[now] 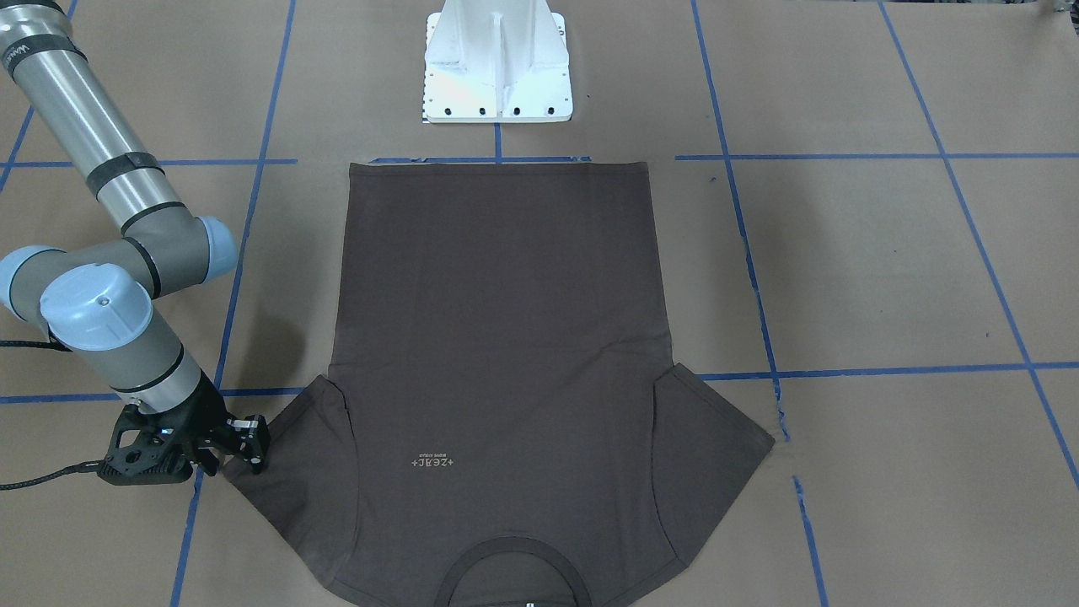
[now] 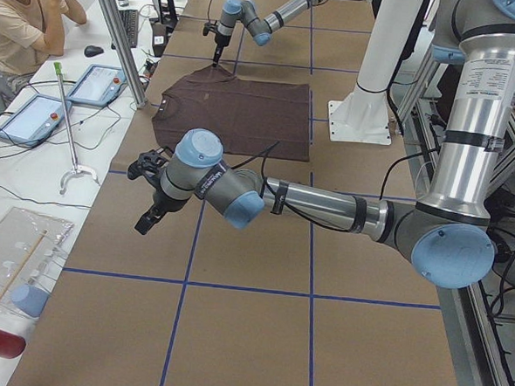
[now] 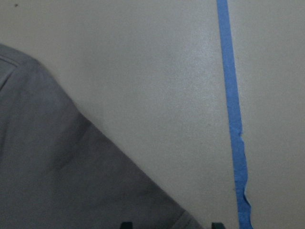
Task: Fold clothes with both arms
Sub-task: 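Grasp the sleeve with the right gripper and fold it inward over the shirt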
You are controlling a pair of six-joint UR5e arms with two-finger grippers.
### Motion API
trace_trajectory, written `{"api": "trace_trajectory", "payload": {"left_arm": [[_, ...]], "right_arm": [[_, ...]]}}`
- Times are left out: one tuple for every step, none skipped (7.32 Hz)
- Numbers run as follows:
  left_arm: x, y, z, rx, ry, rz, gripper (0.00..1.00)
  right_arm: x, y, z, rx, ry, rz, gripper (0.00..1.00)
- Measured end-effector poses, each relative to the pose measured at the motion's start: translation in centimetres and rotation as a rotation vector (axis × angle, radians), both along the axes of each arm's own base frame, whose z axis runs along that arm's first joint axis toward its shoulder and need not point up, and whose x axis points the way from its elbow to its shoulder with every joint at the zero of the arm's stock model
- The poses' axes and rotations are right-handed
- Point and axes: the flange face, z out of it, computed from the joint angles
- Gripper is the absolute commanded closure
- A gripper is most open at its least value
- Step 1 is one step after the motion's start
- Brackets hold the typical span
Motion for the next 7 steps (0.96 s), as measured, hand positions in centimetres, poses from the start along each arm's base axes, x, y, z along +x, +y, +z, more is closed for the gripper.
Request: {"api": "trace_trajectory", "payload": {"left_arm": [[0.00, 0.00, 0.00, 0.001, 0.000, 0.000, 0.00], [0.00, 0.00, -0.01, 0.002, -0.001, 0.001, 0.00], [0.00, 0.00, -0.01, 0.003, -0.001, 0.002, 0.00], [0.00, 0.00, -0.02, 0.004, -0.002, 0.002, 0.00], [0.00, 0.00, -0.02, 0.004, -0.002, 0.003, 0.00], [0.00, 0.00, -0.01, 0.004, -0.002, 0.003, 0.00], [0.00, 0.00, -0.01, 0.003, -0.002, 0.003, 0.00]], "right_arm": [[0.01, 0.01, 0.08, -0.001, 0.001, 0.000, 0.42], [0.01, 0.00, 0.10, -0.001, 0.002, 0.001, 0.54], [0.01, -0.01, 0.10, -0.001, 0.002, 0.001, 0.71], [0.01, -0.01, 0.15, -0.002, 0.003, 0.002, 0.76], [0.02, -0.03, 0.27, -0.003, 0.005, 0.004, 0.94], [0.05, -0.07, 0.40, -0.004, 0.008, 0.008, 1.00], [0.00, -0.10, 0.29, -0.009, 0.006, 0.016, 1.00]]}}
